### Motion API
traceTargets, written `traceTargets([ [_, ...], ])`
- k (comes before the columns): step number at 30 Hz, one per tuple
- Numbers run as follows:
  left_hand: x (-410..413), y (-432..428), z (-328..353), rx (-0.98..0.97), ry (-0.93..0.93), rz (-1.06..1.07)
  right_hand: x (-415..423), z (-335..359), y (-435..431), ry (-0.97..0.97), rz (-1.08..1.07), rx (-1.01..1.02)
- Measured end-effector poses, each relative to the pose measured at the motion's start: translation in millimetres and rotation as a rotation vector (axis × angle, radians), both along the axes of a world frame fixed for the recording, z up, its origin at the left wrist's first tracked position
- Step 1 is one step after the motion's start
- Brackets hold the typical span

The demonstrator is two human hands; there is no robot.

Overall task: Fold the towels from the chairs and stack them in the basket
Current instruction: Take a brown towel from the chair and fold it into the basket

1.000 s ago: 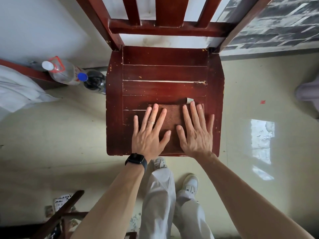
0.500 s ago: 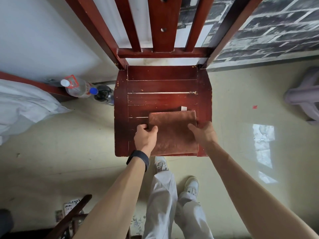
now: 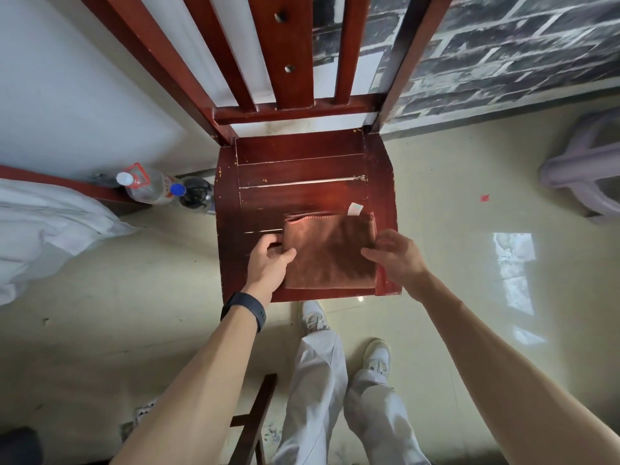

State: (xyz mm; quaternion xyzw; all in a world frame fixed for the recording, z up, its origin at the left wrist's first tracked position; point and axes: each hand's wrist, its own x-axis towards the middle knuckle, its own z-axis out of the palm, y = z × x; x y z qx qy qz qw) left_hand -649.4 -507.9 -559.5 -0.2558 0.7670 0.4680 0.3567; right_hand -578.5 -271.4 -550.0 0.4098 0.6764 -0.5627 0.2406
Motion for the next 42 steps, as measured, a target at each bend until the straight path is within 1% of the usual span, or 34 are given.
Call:
traceTargets([
  [3,-1.4,10.2,37.0,0.073,0.077,-0.015,14.8,32.2,15.6,0.063,-0.103,0.014],
  [5,-3.5,23.0,68.0,0.113,0.088,-0.058,25.0,62.6,28.4,0.094,-0.157,0.024],
  [10,-6.6,75.0,164.8,0.236,0.064,-0.242,63.5,162.3,64.2,0.168,-0.317,-0.012],
  [14,5.0,133.5,247.6,0.321,0.090,-0.402,110.4,247.3,98.1,0.269,-0.492,-0.100],
  [17,27.6,187.1,306.3,0.405,0.081,-0.500,160.5,307.0,126.0,0.344,-0.627,-0.082],
  [19,51.7,227.5,342.7,0.452,0.064,-0.607,202.8,339.9,147.2,0.386,-0.726,-0.059],
  [24,135.3,332.4,412.7,0.524,0.031,-0.884,323.2,404.2,200.8,0.453,-0.942,-0.002],
  [28,217.2,416.7,449.9,0.559,0.018,-1.038,420.2,438.8,244.2,0.498,-1.068,0.050],
  [34,337.3,527.9,482.6,0.609,-0.017,-1.167,540.3,475.7,305.6,0.576,-1.263,0.152],
  [38,394.0,596.6,492.9,0.626,-0.038,-1.257,598.2,485.1,348.5,0.605,-1.358,0.208],
  [42,435.3,664.3,487.7,0.634,-0.078,-1.317,639.3,481.5,396.4,0.608,-1.431,0.229],
])
